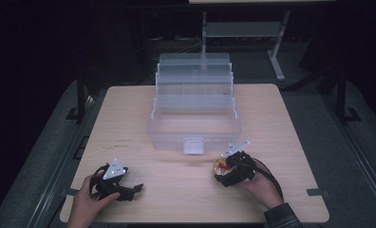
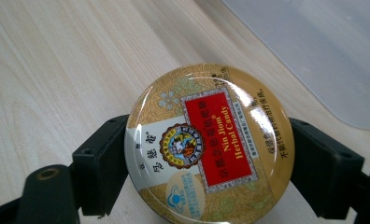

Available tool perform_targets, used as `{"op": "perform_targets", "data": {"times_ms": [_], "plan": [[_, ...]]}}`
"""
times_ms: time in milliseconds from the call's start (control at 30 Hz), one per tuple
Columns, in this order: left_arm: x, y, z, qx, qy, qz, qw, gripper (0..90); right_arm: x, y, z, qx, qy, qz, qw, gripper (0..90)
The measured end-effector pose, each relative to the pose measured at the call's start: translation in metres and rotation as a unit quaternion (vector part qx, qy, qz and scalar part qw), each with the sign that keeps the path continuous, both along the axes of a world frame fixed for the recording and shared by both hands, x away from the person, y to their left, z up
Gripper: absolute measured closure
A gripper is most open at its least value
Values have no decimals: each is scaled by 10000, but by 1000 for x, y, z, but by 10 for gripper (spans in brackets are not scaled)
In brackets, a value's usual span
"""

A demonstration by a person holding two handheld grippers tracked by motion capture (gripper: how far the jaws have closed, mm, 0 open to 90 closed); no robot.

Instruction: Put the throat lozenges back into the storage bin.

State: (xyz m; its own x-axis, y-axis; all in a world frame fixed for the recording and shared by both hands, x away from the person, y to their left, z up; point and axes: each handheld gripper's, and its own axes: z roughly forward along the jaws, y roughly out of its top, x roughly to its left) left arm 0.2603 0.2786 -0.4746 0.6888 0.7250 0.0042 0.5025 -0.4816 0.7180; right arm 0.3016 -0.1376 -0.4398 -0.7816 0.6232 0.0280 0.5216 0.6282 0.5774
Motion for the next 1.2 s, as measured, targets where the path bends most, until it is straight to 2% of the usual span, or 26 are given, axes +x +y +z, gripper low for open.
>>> {"op": "perform_targets", "data": {"times_ms": [1200], "plan": [[0, 0, 0, -1, 0, 0, 10000, 107, 0, -34, 10, -61, -57, -336, 9994, 195]]}}
